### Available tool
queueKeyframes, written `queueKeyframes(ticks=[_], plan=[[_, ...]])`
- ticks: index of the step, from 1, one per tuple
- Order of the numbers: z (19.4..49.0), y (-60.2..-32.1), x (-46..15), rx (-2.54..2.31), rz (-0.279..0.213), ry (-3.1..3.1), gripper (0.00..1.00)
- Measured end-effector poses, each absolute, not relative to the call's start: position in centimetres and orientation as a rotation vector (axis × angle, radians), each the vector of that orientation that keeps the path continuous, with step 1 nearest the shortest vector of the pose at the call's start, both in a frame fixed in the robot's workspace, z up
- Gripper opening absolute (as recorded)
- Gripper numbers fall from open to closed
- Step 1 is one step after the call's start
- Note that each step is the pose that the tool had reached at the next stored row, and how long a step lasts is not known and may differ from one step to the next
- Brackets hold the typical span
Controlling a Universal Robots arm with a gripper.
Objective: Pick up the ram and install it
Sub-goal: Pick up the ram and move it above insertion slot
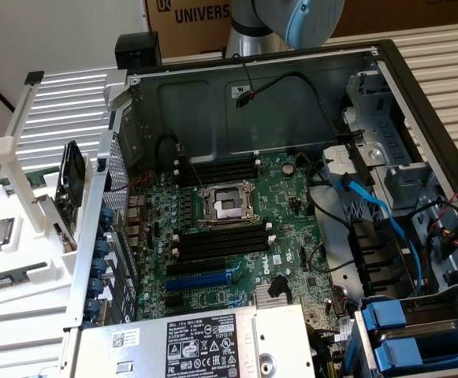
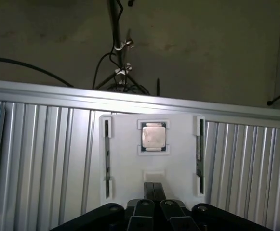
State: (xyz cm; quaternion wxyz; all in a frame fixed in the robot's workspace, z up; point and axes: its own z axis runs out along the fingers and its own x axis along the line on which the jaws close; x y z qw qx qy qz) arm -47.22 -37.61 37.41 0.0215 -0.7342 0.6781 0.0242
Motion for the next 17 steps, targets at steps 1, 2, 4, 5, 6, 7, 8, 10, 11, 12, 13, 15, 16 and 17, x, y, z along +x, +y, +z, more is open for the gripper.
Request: queueKeyframes(ticks=[1,2,4,5,6,7,8,10,11,12,13,15,16,17], plan=[[37.4,-37.6,-47.2,-2.276,0.075,2.102,0.11],[37.4,-37.6,-47.2,-2.276,0.075,2.102,0.11],[37.1,-37.8,-47.4,-2.275,0.075,2.102,0.11],[36.9,-37.9,-47.4,-2.275,0.075,2.102,0.11],[36.8,-38.0,-47.5,-2.275,0.075,2.102,0.11],[36.6,-38.1,-47.6,-2.275,0.075,2.102,0.11],[36.4,-38.1,-47.7,-2.275,0.075,2.102,0.11],[36.0,-38.1,-47.7,-2.275,0.075,2.102,0.11],[35.8,-38.2,-47.7,-2.275,0.075,2.102,0.11],[35.7,-38.2,-47.7,-2.276,0.075,2.102,0.11],[35.5,-38.3,-47.7,-2.275,0.075,2.102,0.11],[34.9,-38.5,-47.7,-2.275,0.075,2.102,0.11],[34.8,-38.6,-47.6,-2.275,0.075,2.102,0.11],[34.6,-38.7,-47.6,-2.275,0.075,2.102,0.11]])
